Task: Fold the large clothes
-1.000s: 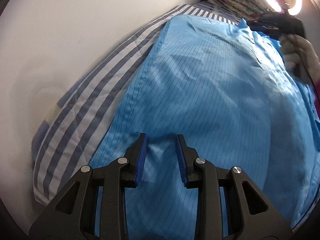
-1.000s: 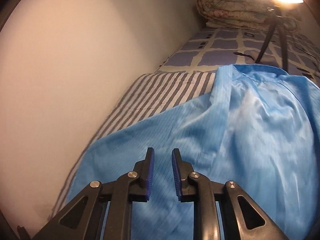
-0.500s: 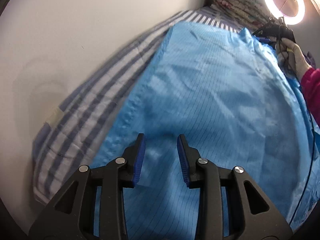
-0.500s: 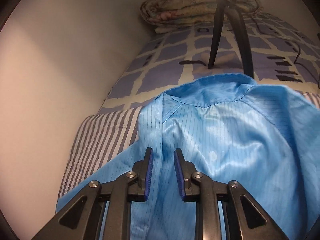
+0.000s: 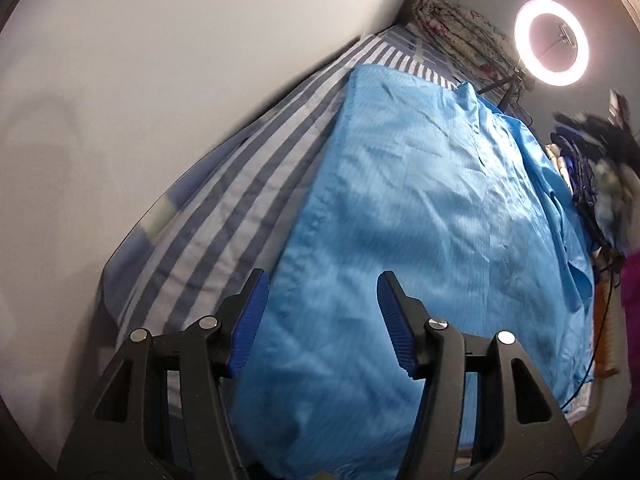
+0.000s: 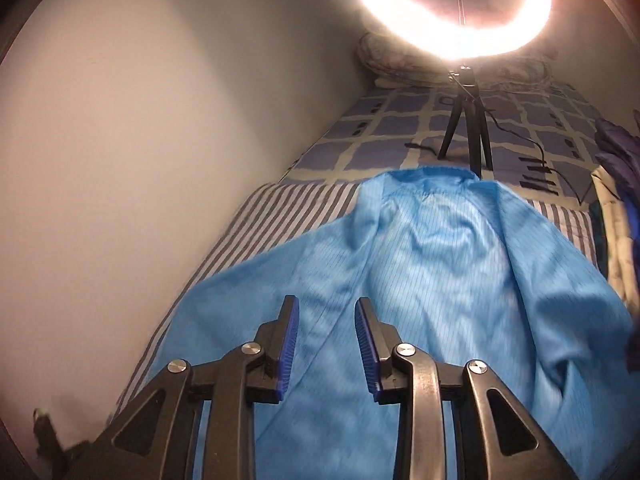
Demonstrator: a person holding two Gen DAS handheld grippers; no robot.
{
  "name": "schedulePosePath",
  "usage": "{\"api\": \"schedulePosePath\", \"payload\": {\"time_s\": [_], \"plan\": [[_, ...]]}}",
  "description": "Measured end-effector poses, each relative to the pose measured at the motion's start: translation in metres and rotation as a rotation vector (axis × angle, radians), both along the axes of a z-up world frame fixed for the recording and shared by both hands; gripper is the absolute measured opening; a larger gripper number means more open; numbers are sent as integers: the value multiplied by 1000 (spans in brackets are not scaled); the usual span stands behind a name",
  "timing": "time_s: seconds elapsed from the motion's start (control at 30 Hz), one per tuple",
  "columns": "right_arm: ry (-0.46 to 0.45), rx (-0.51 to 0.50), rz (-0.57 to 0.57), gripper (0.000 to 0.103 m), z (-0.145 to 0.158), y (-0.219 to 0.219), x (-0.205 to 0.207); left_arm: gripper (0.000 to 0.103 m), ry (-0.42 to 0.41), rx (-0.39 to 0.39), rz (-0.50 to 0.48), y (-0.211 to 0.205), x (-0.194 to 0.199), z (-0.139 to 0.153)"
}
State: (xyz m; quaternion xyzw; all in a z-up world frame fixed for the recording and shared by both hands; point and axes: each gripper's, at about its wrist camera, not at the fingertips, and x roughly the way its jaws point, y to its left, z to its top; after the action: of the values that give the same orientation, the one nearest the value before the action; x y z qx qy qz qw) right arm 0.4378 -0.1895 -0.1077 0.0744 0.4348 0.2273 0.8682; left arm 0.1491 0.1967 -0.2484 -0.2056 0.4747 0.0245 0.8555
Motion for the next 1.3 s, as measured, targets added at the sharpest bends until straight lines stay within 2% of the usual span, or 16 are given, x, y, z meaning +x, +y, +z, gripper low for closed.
{"api": "schedulePosePath", "payload": {"time_s": [0.17,0.23,0.37,0.5,0.57,0.6,0.63,0.77,0.97,1.0,1.07,1.1,1.17,1.2,1.27,1.3], "plan": [[43,-12,91,31,4,11,-80,58,36,-19,-29,16,-6,-11],[81,3,120,31,-6,19,-108,58,55,-49,-40,19,-6,-17],[148,-15,227,31,-43,63,-166,55,93,-64,-65,19,-5,-27],[210,-46,323,30,-82,119,-204,39,101,-36,-106,9,0,-32],[237,-67,350,30,-101,143,-212,26,100,-17,-111,4,2,-32],[232,-92,355,30,-106,152,-216,12,101,-12,-118,3,3,-32],[227,-128,361,30,-113,162,-220,6,100,0,-123,0,4,-31],[268,-165,338,30,-135,179,-221,2,56,79,-144,-11,0,-22],[261,-210,338,30,-138,187,-226,2,-21,67,-114,-4,-11,-6],[260,-214,340,30,-138,189,-225,7,-14,58,-117,-4,-10,-7],[256,-214,339,30,-139,188,-226,29,21,30,-116,0,-7,-14],[256,-210,336,30,-139,188,-226,46,36,25,-108,2,-6,-18],[256,-204,332,30,-140,187,-227,48,69,29,-111,2,-4,-26],[256,-204,332,30,-138,188,-227,45,83,35,-121,0,-3,-30],[254,-203,328,30,-139,190,-225,19,75,75,-139,-5,-3,-31],[253,-204,327,30,-140,192,-225,3,75,61,-152,-7,-2,-31]]}}
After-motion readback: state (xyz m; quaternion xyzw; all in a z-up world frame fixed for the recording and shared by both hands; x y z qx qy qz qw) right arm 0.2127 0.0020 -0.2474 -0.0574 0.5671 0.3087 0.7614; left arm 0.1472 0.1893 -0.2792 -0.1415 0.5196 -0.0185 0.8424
